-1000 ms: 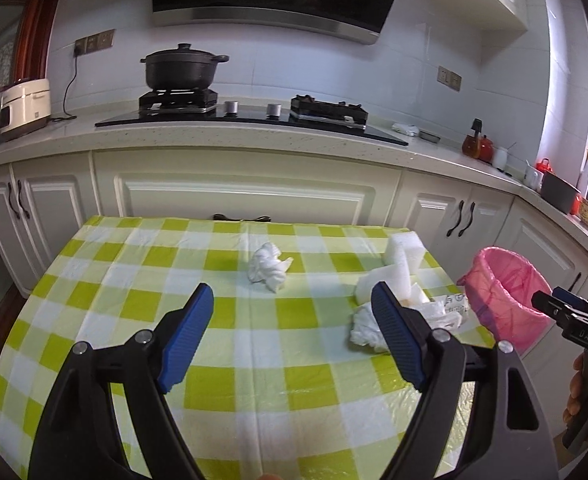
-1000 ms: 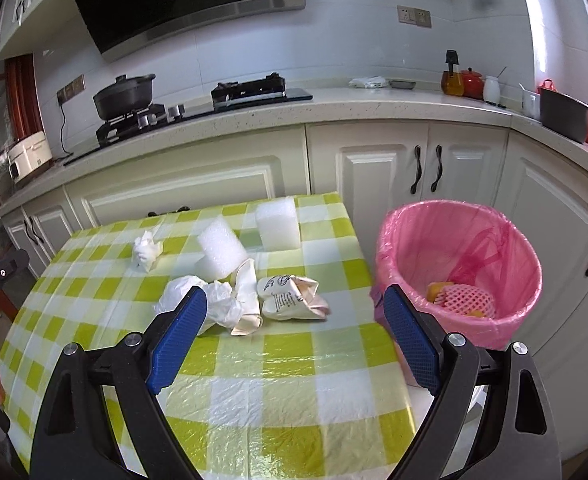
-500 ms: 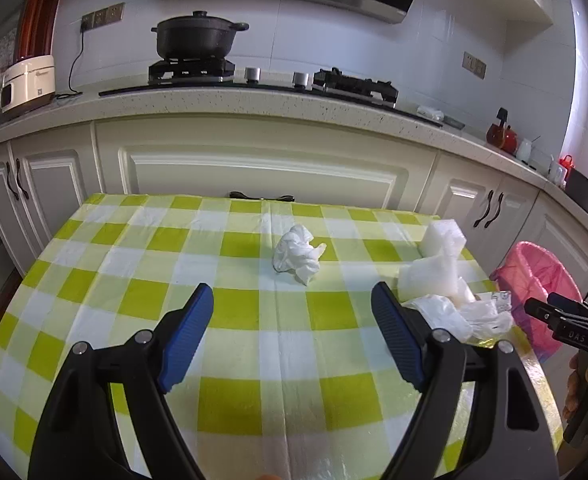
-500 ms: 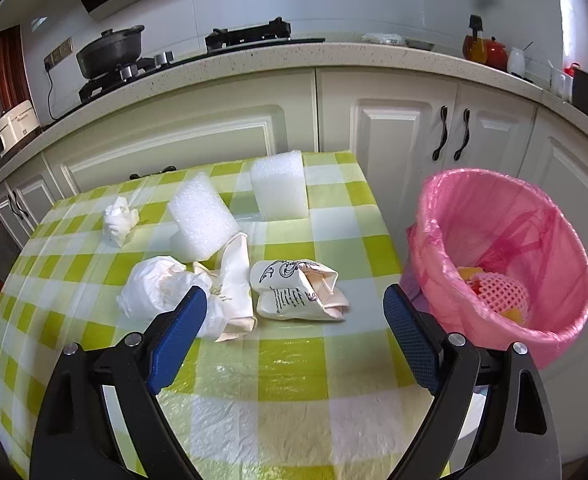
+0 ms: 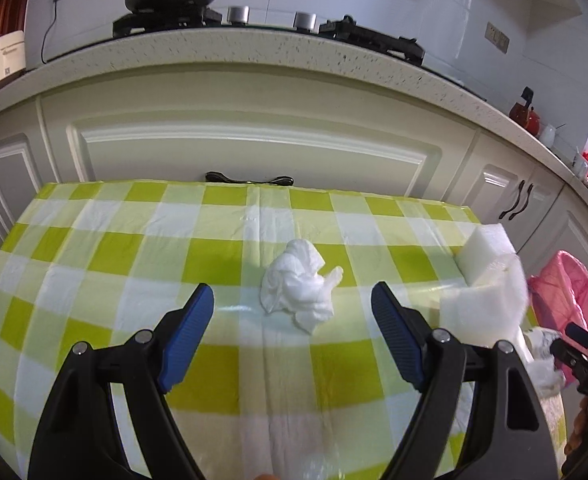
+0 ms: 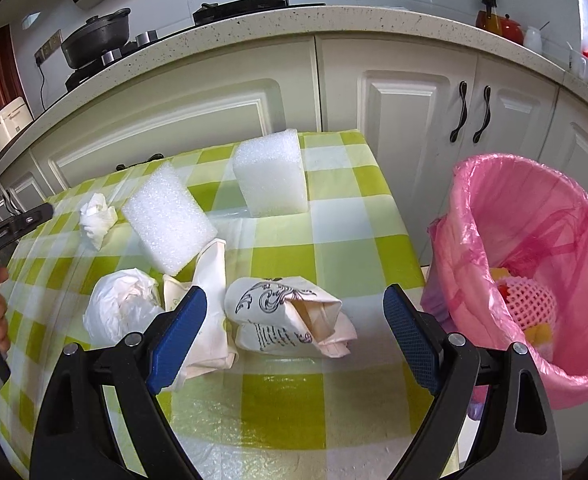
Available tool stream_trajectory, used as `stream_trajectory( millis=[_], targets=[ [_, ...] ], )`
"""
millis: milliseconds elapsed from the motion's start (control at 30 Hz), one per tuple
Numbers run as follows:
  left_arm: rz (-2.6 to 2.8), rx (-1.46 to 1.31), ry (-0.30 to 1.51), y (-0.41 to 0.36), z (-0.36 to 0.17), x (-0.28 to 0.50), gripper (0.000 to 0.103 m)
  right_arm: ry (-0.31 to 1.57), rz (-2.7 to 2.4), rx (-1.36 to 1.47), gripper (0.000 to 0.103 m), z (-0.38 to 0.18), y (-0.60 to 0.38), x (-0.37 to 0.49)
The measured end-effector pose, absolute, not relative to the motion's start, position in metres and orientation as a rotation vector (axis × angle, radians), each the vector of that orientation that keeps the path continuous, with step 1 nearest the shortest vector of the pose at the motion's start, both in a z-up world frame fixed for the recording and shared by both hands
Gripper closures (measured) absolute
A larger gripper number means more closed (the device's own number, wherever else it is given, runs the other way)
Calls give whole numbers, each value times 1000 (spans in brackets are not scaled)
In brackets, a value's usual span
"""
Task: Collect trash
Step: 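Grasp the printed paper wrapper with the right tool while the left grasps a white tissue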
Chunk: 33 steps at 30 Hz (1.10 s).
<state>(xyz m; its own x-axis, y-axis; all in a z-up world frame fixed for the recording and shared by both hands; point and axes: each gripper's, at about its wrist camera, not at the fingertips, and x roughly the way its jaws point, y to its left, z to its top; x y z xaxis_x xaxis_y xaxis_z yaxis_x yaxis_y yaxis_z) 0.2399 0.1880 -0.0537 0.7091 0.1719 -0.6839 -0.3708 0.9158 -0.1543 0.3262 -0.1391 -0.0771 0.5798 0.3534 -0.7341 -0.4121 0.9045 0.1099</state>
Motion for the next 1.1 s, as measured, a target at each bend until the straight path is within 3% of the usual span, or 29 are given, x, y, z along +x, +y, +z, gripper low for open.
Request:
stream_trajectory(
  millis=[167, 433, 467, 500, 567, 667, 700, 1100],
  targets=[
    [315, -300, 781, 195, -70, 274, 25, 873, 461, -97, 19, -83, -134, 335],
    [309, -345, 848, 199, -91, 298, 28, 931, 484, -121, 40, -98, -126, 340],
    [305, -342, 861, 199, -94, 301, 36, 937, 492, -120, 46, -100, -126, 339],
    [297, -340, 871, 199, -97, 303, 42, 940, 494, -120, 46, -101, -126, 339],
    [289, -334, 889, 199, -101, 305, 63, 939, 497, -114, 46, -101, -126, 339],
    [276, -337, 894, 199, -104, 304, 74, 933, 504, -115, 53, -99, -126, 338],
    [275, -338, 892, 199, -103, 302, 76, 918, 506, -113, 61, -96, -126, 336],
    [260, -361, 832, 188, -88, 257, 82, 889, 512, -118, 63, -87, -132, 322]
  ],
)
